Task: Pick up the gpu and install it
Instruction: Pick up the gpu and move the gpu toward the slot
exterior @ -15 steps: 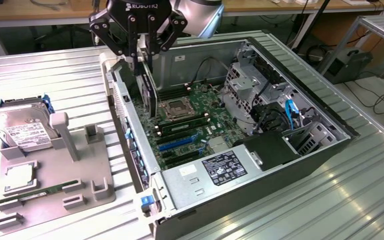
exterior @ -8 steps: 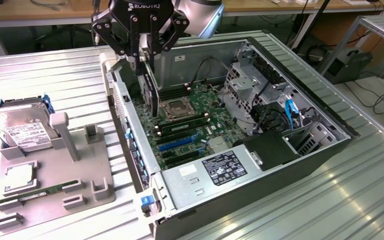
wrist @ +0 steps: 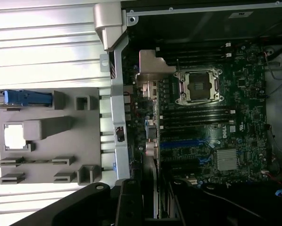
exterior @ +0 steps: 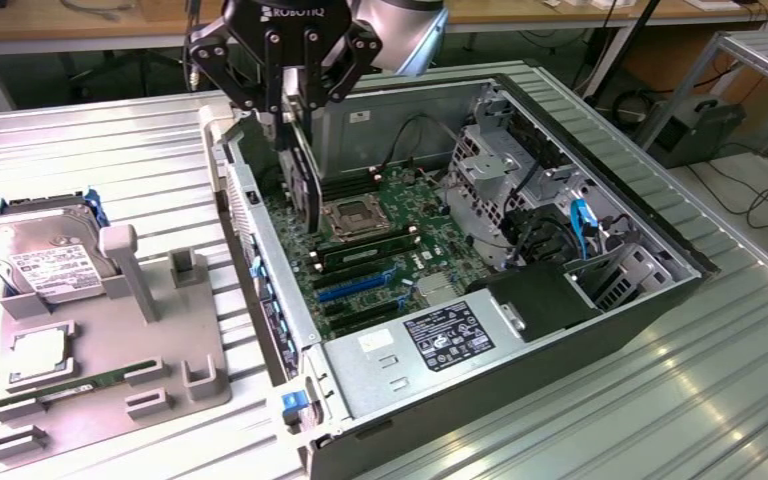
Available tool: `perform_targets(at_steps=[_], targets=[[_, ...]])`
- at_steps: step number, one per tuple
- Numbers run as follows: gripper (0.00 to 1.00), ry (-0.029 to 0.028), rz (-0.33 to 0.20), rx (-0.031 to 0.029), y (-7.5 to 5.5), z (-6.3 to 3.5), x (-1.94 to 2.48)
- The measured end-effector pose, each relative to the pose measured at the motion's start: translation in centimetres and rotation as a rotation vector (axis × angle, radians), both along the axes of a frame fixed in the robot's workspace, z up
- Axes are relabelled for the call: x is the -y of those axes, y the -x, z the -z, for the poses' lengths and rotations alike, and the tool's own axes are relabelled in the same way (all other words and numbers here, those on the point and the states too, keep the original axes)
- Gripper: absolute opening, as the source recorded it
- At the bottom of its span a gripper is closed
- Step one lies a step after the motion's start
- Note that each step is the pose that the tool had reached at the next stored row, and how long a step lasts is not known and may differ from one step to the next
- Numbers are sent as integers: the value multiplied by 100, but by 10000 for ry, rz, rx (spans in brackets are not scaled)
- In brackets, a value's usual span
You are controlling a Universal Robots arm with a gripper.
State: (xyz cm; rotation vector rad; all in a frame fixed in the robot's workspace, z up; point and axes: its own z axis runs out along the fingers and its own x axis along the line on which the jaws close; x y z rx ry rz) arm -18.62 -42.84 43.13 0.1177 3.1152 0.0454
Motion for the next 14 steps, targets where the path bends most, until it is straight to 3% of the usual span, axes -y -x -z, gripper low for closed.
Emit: perform_targets(at_steps=[14], targets=[[27,6,0,0,-49,2,0]])
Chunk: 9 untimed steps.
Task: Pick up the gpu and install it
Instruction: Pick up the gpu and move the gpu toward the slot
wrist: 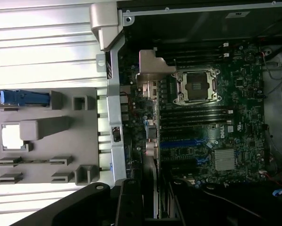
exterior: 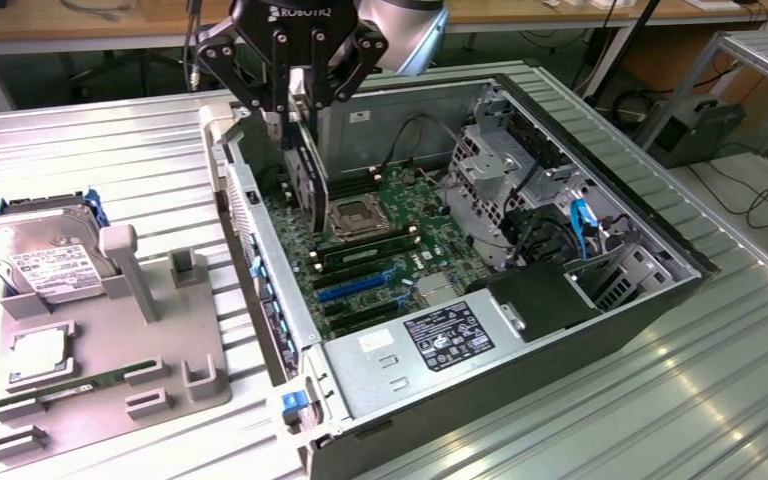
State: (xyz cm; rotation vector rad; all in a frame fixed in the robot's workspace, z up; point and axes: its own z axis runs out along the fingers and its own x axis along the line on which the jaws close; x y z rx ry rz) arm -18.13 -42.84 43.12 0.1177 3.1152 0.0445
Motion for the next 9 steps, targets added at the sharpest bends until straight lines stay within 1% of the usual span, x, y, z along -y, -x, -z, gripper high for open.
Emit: perform_targets(at_steps=[9], targets=[[27,5,0,0,-38,2,0]])
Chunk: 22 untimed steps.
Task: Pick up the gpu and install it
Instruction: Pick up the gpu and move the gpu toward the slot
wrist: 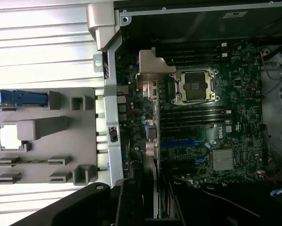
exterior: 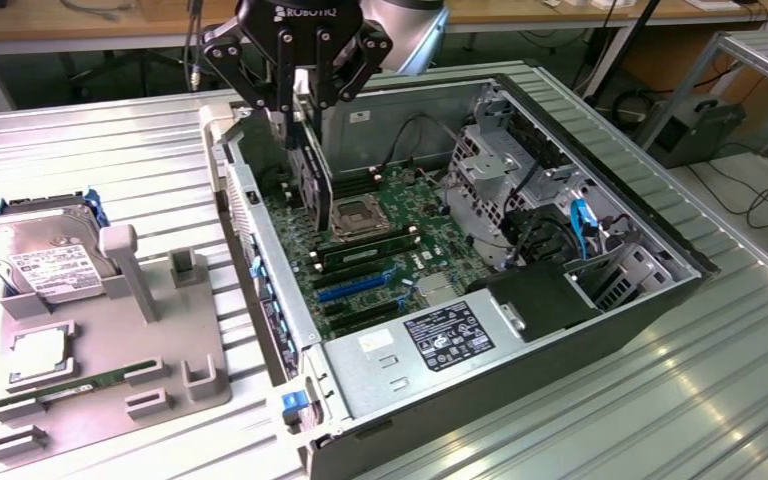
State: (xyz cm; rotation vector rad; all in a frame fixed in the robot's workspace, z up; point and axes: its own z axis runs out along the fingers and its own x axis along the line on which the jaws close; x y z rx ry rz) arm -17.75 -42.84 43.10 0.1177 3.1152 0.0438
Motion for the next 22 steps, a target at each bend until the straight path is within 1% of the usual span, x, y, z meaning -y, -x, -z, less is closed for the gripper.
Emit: perform_targets(at_steps=[22], targets=[[27,11,0,0,-83,6,0]])
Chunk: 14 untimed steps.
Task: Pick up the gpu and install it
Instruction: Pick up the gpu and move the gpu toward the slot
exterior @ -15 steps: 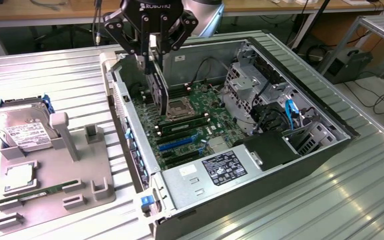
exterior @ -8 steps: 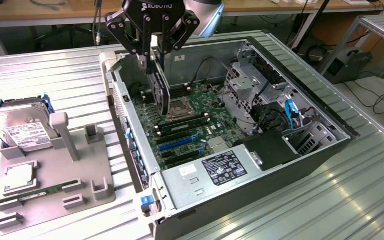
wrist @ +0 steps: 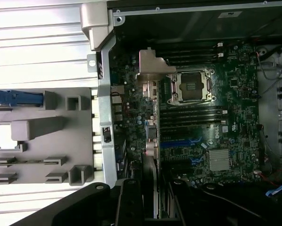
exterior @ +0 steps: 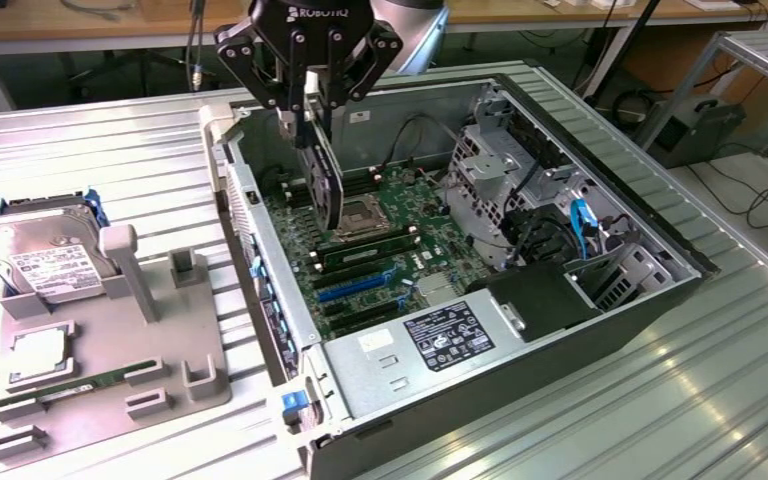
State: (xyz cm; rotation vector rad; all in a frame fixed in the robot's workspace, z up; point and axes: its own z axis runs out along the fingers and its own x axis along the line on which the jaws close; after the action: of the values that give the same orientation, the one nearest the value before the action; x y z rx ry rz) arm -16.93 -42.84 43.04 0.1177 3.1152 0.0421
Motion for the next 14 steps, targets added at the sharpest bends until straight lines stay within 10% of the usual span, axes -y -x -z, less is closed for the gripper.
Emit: perform_targets(at_steps=[14], targets=[[27,8,0,0,-51,5,0]])
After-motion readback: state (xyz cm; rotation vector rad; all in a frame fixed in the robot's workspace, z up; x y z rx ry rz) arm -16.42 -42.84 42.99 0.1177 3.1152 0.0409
